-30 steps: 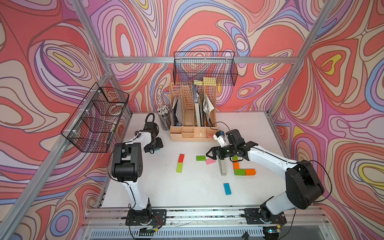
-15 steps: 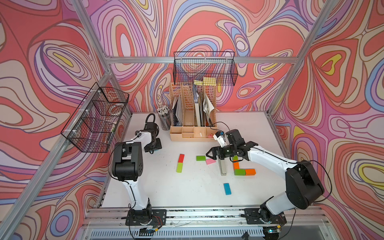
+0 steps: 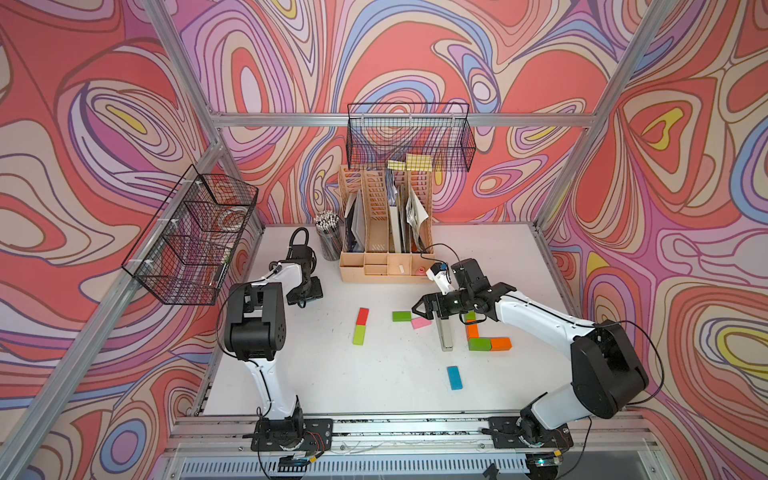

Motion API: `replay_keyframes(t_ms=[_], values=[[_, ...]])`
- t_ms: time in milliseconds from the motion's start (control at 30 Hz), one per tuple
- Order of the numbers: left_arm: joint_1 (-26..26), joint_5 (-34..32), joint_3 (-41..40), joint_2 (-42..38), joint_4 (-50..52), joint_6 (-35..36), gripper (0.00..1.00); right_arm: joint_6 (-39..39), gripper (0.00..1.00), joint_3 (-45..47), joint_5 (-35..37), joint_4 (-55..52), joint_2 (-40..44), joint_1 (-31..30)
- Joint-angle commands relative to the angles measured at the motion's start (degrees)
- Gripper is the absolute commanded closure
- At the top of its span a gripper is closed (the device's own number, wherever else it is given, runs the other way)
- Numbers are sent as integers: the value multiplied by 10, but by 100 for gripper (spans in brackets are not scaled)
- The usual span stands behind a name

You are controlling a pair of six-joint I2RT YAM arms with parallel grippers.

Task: Assemble the letter c with building blocks
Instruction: Pick up the building block from the center of the board.

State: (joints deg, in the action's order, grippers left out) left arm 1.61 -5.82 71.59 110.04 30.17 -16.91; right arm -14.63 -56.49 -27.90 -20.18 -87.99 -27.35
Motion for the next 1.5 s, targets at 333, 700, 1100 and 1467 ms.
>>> replay_keyframes(t_ms=[333, 700, 1100, 1467], values=[[3, 42, -14, -18, -10, 12, 45, 4, 4, -5, 1, -3, 6, -2], [-87, 54, -57, -103, -19, -8, 48, 2, 5, -4, 3, -3, 11, -2], [-203, 55, -67, -117, -37, -30, 44, -6, 4, -2, 3, 1, 12, -2], [-260, 51, -16, -53, -43, -21, 44, -9, 5, -1, 1, 4, 14, -2]])
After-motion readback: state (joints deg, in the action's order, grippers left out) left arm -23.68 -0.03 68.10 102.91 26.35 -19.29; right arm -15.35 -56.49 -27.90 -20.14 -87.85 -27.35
